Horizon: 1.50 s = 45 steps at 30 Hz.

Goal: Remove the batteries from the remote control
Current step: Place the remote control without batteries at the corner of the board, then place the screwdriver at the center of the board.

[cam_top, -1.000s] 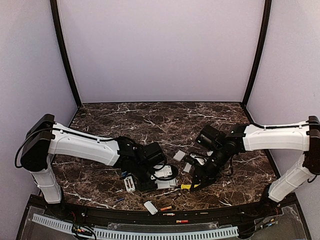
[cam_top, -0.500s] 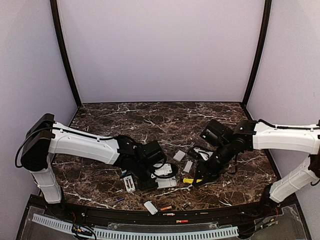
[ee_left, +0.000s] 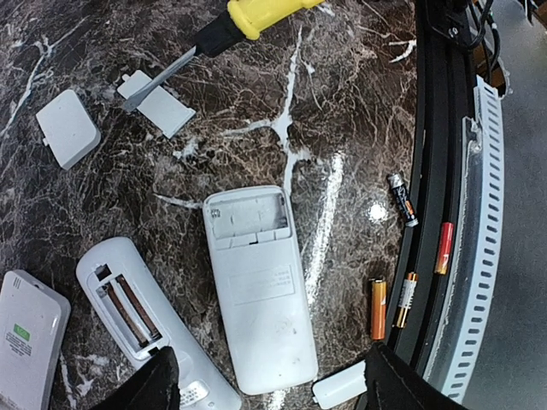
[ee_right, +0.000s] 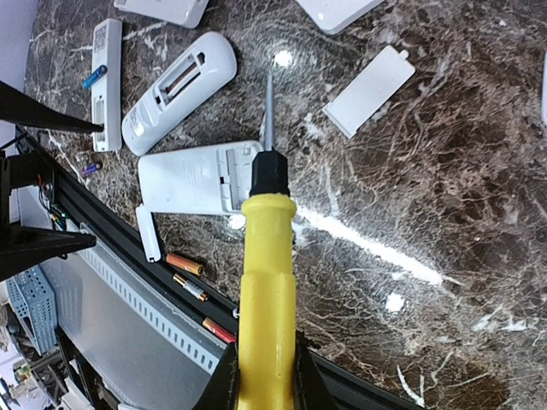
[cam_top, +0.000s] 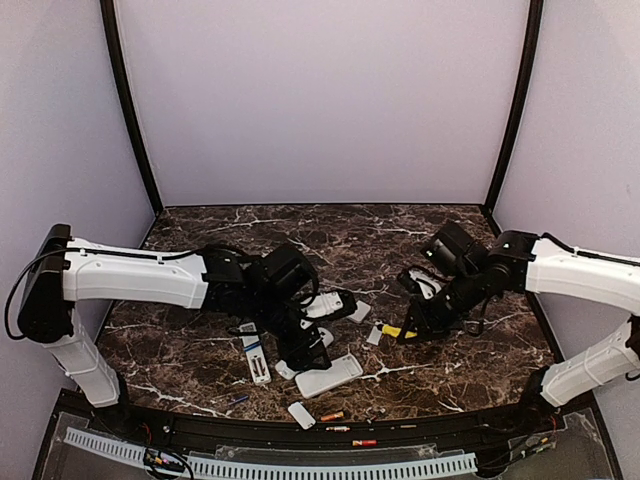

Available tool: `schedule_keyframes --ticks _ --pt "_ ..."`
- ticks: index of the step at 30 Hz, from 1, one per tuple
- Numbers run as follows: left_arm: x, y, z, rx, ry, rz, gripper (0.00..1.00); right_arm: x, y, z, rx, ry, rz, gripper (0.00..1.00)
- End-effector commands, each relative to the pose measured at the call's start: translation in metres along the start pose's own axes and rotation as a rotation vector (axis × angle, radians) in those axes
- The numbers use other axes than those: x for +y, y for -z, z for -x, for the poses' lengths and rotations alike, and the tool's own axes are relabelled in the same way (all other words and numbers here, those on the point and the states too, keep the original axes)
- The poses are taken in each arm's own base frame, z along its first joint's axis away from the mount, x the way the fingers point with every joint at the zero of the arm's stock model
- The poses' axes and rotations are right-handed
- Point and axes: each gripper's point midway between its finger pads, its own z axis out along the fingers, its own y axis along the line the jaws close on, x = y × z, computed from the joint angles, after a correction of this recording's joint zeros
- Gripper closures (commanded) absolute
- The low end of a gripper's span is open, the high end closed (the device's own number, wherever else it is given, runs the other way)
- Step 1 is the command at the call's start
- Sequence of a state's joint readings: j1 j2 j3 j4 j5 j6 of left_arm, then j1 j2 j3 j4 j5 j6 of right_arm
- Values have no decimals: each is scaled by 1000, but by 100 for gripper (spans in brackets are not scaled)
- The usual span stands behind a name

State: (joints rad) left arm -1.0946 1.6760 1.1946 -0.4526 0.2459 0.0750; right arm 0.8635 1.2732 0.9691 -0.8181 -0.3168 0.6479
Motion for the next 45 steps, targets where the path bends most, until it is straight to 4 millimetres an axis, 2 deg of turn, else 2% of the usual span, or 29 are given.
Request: schedule_keyframes --ticks 1,5,9,11,14,15,16,17,18,19,20,21,22,23,24,25,27,29,31,34,45 --pt "-6 20 18 -84 76 -45 26 -6 13 24 -123 -19 -27 100" --pt "9 40 35 -172 145 -2 25 -18 20 41 -226 -54 -77 100" --pt "38 71 57 -314 244 57 20 -27 25 65 -360 -83 -102 100" --pt "59 86 64 -384 327 87 18 -33 25 83 -441 -87 -127 100" --pt "111 107 63 -461 431 202 15 -50 27 118 -592 -91 -179 100" --pt "137 117 57 -482 489 270 15 -54 27 130 -628 -95 -172 100" --pt "151 125 56 -507 517 306 15 -57 25 142 -662 -95 -157 100" --pt "177 139 47 -537 587 361 15 -62 20 153 -678 -98 -154 100" --pt "188 150 44 -579 616 382 15 -67 18 162 -695 -105 -157 100" --pt "211 165 33 -616 683 421 15 -72 14 169 -698 -108 -168 100" --pt "218 175 27 -659 702 436 15 -78 12 174 -701 -111 -180 100" --pt "237 190 12 -692 761 469 15 -84 8 178 -697 -116 -192 100" --pt "243 200 1 -721 785 491 15 -88 4 180 -693 -116 -195 100" --pt "257 219 -15 -754 835 538 14 -90 -1 180 -685 -110 -190 100" --pt "262 220 -31 -746 871 559 14 -92 -7 179 -674 -106 -183 100" --pt "272 237 -47 -773 914 601 14 -93 -14 178 -659 -101 -172 100" --pt "279 243 -78 -773 974 650 14 -97 -31 170 -610 -104 -157 100" --pt "282 252 -96 -788 1000 700 12 -99 -46 166 -579 -115 -135 100" --pt "283 256 -107 -790 1014 739 12 -102 -58 160 -541 -129 -123 100" --pt "285 256 -110 -787 1016 754 11 -109 -68 155 -515 -148 -137 100" --pt "288 252 -111 -802 1001 757 11 -112 -67 153 -506 -155 -159 50"
